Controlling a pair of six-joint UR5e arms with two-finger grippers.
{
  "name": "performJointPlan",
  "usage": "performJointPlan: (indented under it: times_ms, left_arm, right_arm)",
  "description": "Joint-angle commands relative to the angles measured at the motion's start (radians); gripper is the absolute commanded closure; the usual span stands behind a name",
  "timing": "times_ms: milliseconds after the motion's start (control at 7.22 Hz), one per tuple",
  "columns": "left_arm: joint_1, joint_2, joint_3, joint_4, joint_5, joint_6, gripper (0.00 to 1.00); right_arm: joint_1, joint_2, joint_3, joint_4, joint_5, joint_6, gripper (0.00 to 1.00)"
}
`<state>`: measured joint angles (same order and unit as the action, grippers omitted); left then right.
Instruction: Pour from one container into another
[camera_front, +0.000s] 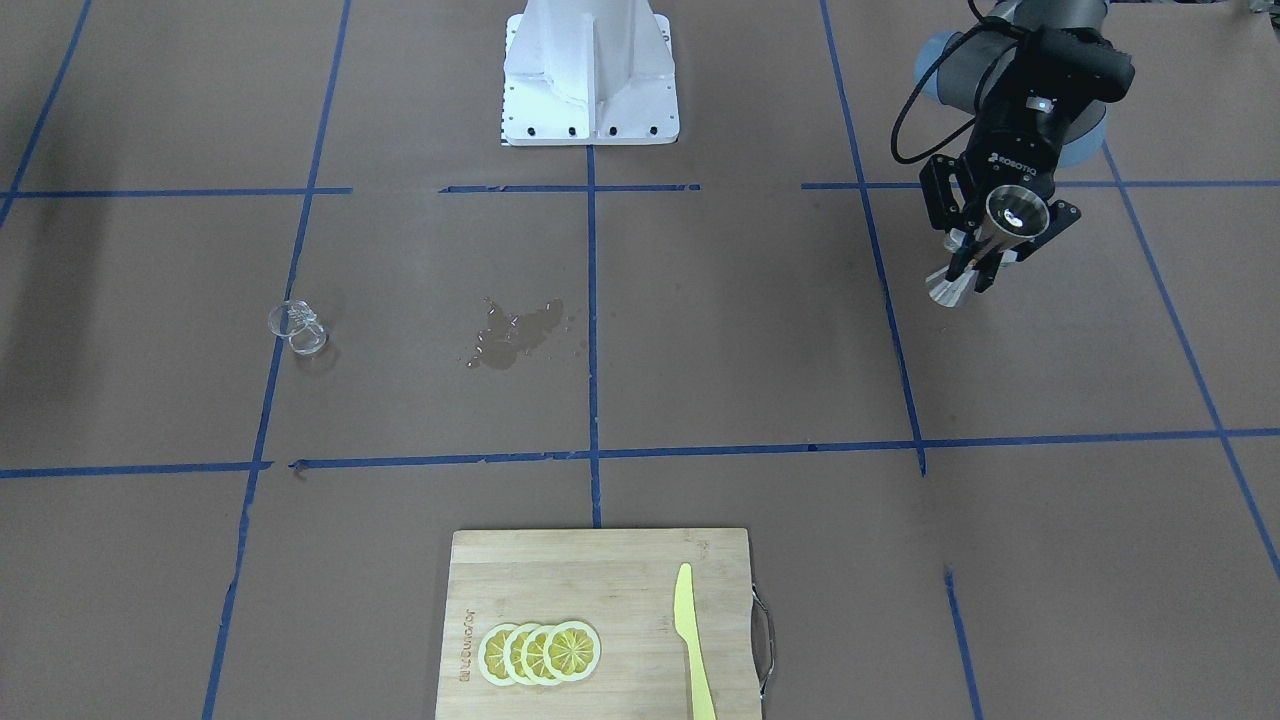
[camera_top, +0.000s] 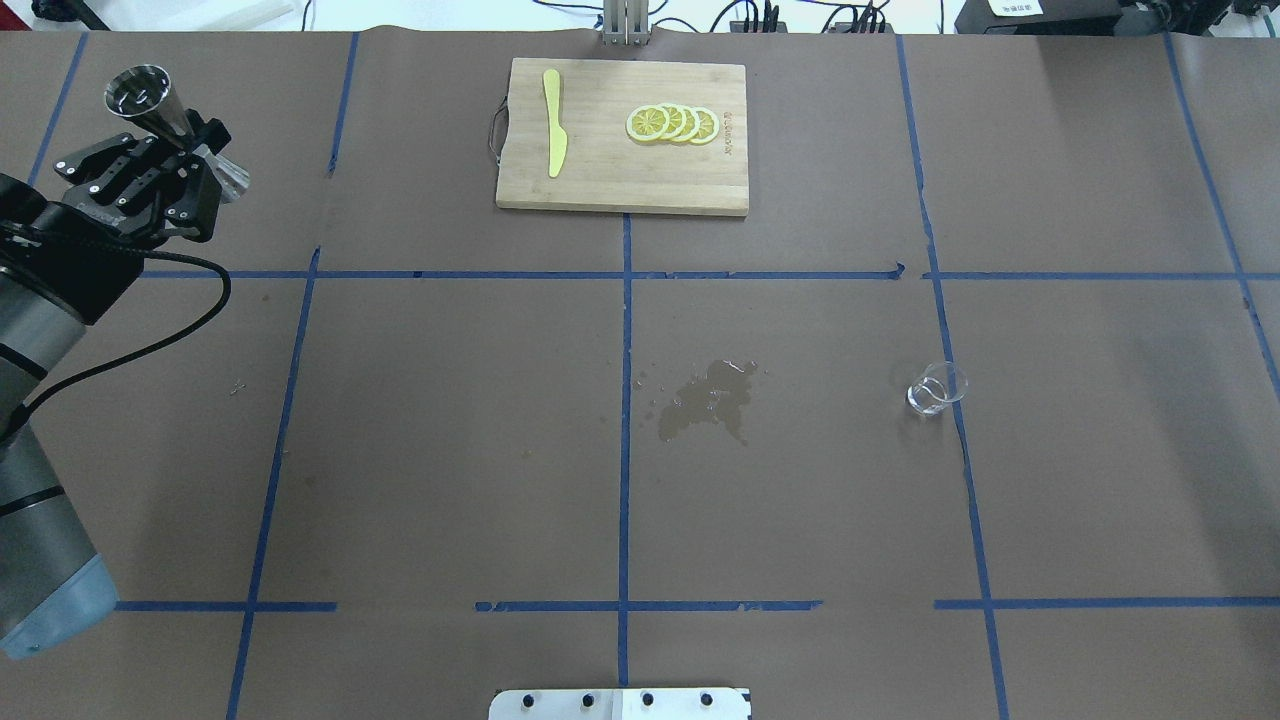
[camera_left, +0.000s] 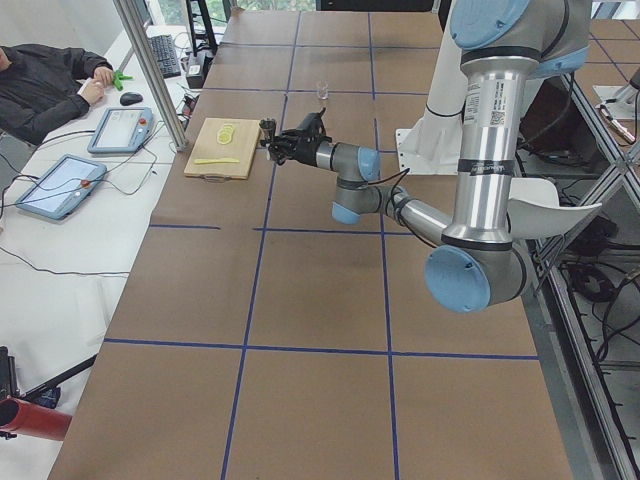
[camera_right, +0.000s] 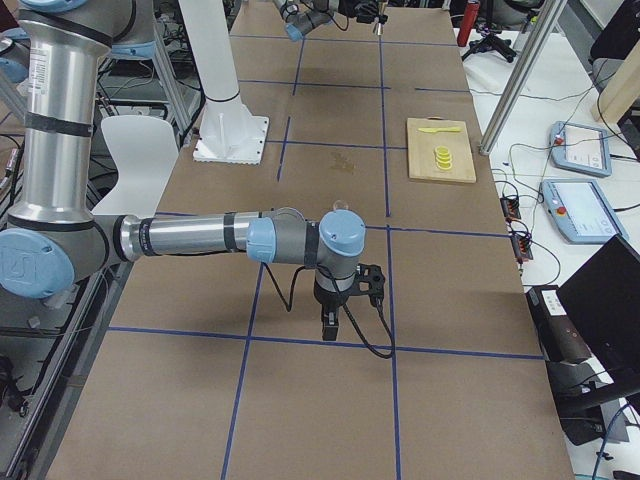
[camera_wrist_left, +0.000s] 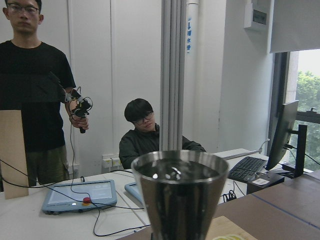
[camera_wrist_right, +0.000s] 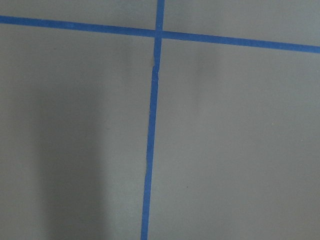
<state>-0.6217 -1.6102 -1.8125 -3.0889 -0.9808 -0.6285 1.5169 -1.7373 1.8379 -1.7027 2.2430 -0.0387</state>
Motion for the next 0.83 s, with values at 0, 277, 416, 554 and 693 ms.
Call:
performJointPlan:
  times_ms: [0, 277, 416, 554, 693]
  left_arm:
    - [0.004, 0.009, 0.009, 0.022, 0.065, -0.072, 1.0]
    - [0.09, -0.003, 0.018, 0.026, 0.181, -0.157, 1.0]
    - [0.141, -0.014, 0.018, 0.027, 0.224, -0.184, 1.0]
    - [0.167, -0.013, 0.024, 0.039, 0.29, -0.18, 1.0]
    - [0.19, -0.013, 0.024, 0.147, 0.359, -0.18, 1.0]
  right_arm:
    - [0.003, -0.001, 0.0, 0.0, 0.001, -0.001, 0.0]
    - [0.005, -0.001, 0.0, 0.0, 0.0, -0.001, 0.0]
    - [0.008, 0.001, 0.0, 0.0, 0.001, 0.0, 0.0]
    - [0.009, 0.001, 0.0, 0.0, 0.001, 0.002, 0.0]
    - [0.009, 0.001, 0.0, 0.0, 0.001, 0.002, 0.0]
